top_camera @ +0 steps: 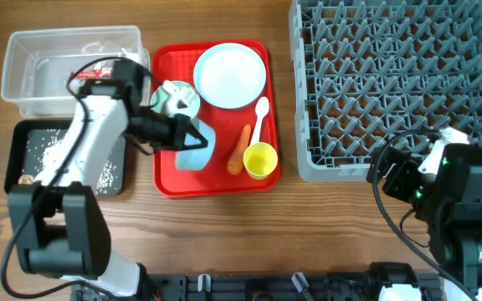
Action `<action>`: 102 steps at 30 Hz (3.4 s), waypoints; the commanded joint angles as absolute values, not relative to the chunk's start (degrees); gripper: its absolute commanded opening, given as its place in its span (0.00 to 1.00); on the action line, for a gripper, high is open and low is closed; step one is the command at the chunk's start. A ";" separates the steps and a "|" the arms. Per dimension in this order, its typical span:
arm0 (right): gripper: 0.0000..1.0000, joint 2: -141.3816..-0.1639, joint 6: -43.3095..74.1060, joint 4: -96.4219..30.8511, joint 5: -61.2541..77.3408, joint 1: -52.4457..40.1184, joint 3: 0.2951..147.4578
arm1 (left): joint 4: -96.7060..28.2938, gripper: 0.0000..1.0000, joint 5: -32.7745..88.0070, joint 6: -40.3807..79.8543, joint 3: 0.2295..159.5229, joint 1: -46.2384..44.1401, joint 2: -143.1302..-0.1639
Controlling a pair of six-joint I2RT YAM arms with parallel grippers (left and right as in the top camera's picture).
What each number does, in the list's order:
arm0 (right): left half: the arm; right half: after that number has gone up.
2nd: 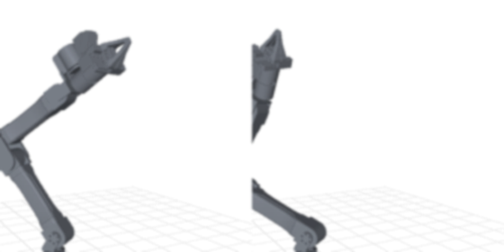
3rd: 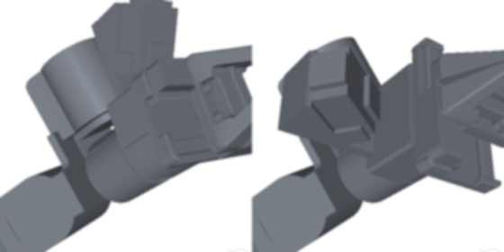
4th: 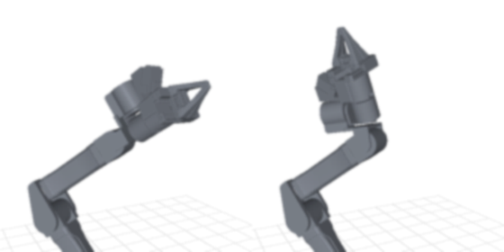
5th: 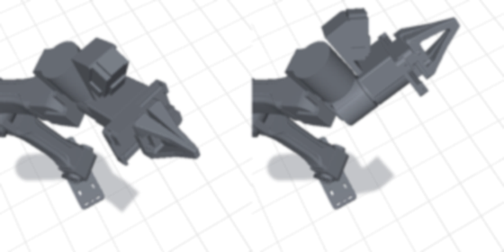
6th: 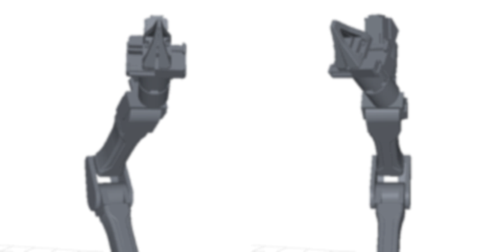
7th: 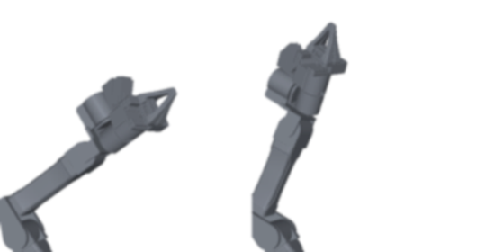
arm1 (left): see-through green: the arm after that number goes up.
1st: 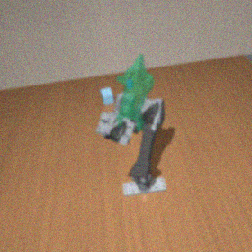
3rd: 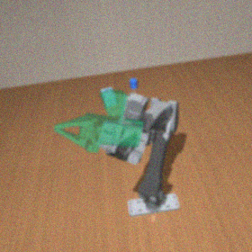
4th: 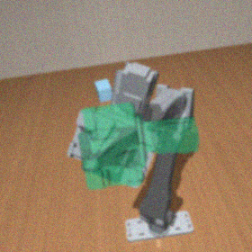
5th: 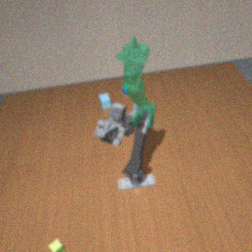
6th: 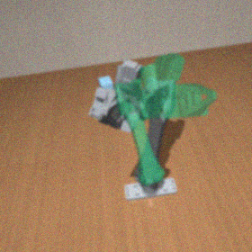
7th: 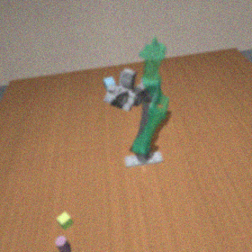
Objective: Sort waste into correct bins and load items into the dishwasher rack
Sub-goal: 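Place the empty light-blue bowl back on the red tray, then lower the left gripper onto the carrot and grasp it, then carry the carrot left and release it onto the black tray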
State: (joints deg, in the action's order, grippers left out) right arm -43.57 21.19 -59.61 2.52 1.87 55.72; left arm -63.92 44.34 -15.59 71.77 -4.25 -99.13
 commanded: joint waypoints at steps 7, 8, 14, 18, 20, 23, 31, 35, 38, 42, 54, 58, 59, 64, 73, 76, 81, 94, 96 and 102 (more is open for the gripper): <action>1.00 -48.88 21.04 -60.95 3.01 1.67 55.57 | -59.13 0.04 5.23 3.73 69.95 -19.22 -98.28; 1.00 -49.25 21.08 -60.88 3.01 1.67 55.57 | -58.59 0.04 5.26 3.75 69.14 -19.81 -98.28; 1.00 -49.67 21.06 -59.75 3.01 1.67 55.57 | -56.25 0.05 6.63 5.06 67.37 -21.02 -98.37; 0.99 -49.67 21.06 -58.11 3.01 1.67 55.57 | -55.94 0.22 10.66 5.04 67.40 -21.12 -98.35; 1.00 -49.67 20.99 -57.41 3.01 1.67 55.57 | -55.64 0.40 11.09 5.06 67.99 -21.12 -98.35; 1.00 -49.67 20.99 -56.77 3.01 1.67 55.57 | -56.07 0.47 11.97 5.21 71.46 -21.17 -98.28; 1.00 -49.67 21.06 -56.62 3.05 1.67 55.57 | -49.32 0.59 16.05 5.39 78.46 -22.41 -99.55; 1.00 -49.67 20.99 -56.60 4.25 1.67 55.57 | -44.45 0.61 16.03 3.16 78.46 -24.08 -104.64; 0.99 -49.67 20.99 -56.64 4.56 1.67 55.57 | -43.31 0.61 15.35 1.28 78.46 -25.15 -108.12; 1.00 -49.67 21.06 -56.58 5.65 1.67 55.57 | -44.38 0.61 15.40 0.21 78.43 -25.41 -111.35; 1.00 -49.67 21.19 -56.55 6.50 1.67 55.57 | -46.06 0.58 7.29 -2.55 77.82 -29.19 -117.56; 1.00 -49.67 21.19 -56.55 6.50 1.67 55.57 | -45.80 0.32 4.16 -2.52 77.82 -29.12 -117.56; 1.00 -49.67 21.21 -56.55 6.52 1.67 55.57 | -45.78 0.18 3.20 -2.50 77.82 -29.12 -117.56; 1.00 -49.67 21.19 -56.53 6.50 1.67 55.57 | -45.21 0.04 2.26 -0.56 78.17 -29.12 -117.54; 1.00 -49.67 22.63 -56.16 6.50 1.67 55.57 | -58.74 0.04 2.02 2.44 93.19 -28.58 -112.53; 1.00 -49.67 22.63 -56.16 6.50 1.67 55.57 | -63.94 0.04 1.74 4.80 98.10 -26.87 -108.53; 1.00 -49.67 22.50 -56.16 6.46 1.67 55.57 | -72.73 0.04 -3.84 12.56 98.70 -15.31 -100.12; 1.00 -49.67 21.56 -56.34 6.44 1.67 55.57 | -70.61 0.04 -4.16 26.30 89.14 25.56 -99.48; 1.00 -49.67 21.37 -56.34 6.42 1.67 55.57 | -65.95 0.04 -3.99 28.14 83.26 26.98 -99.48; 1.00 -49.67 21.02 -56.86 6.44 1.67 55.57 | -49.84 0.04 -3.75 33.54 67.35 27.40 -99.50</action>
